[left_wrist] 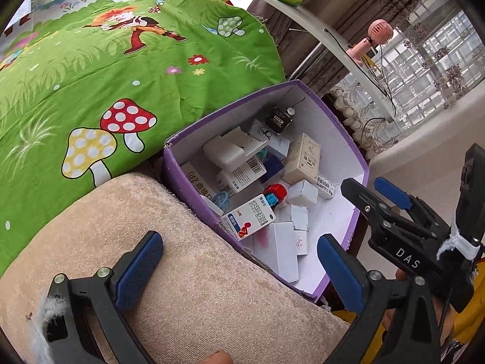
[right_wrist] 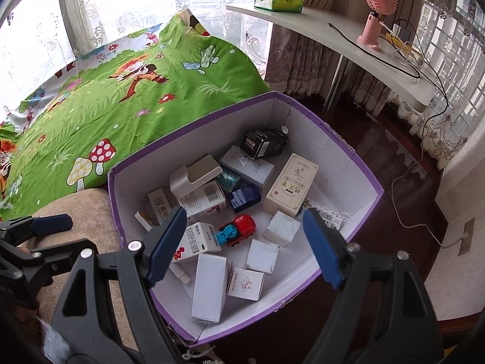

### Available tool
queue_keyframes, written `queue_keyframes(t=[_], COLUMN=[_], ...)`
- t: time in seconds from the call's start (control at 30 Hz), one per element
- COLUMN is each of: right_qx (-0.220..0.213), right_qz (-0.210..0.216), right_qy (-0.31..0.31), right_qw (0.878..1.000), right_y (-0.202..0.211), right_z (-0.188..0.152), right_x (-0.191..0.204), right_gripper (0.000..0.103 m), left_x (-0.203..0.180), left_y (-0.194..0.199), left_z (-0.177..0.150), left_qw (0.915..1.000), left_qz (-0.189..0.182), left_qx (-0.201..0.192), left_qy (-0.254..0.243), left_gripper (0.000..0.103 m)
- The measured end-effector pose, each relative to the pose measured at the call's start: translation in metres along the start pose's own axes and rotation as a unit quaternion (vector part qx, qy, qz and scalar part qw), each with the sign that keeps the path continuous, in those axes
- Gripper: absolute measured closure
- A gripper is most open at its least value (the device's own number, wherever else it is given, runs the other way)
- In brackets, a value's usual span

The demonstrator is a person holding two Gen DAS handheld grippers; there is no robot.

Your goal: Organize rigid objects

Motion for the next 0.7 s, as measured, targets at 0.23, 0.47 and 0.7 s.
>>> queue_keyframes(t=[0.23, 0.47, 0.7], right_qx=[-0.001, 0.0, 0.001], right_qz=[-0.004, -0.008, -0.008], right_qy=[-0.005, -0.012, -0.012], right_qw=[1.0, 1.0, 1.0], right_y=[0.0, 0.0, -0.001], right_z=[-0.001, 0.0, 0.0], right_x=[-0.004, -0.009, -0.009], right_gripper=[0.022, 0.022, 0.022], left_x=[-0.015, -0.028, -0.026], left_y=[0.003, 0.001, 0.002], left_z=[-0.003, 0.001, 0.002], left_qw=[0.9986, 0.9969, 0.9974], left_qz=[0.011, -0.017, -0.022], left_qx=[-0.019, -0.018, -0.019], left_qy=[-0.047, -0.075, -0.066], left_gripper=[0.0, 0.0, 0.0])
Point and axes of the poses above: each gripper's, at about its wrist camera, not at the fingertips, and y roughly against the way its jaws point, x to its left, z to its top, the point moved 3 cm from there along -y, roughly the way its jaws point, and after that the axes turned 10 degrees about y, right-handed, at the moved point
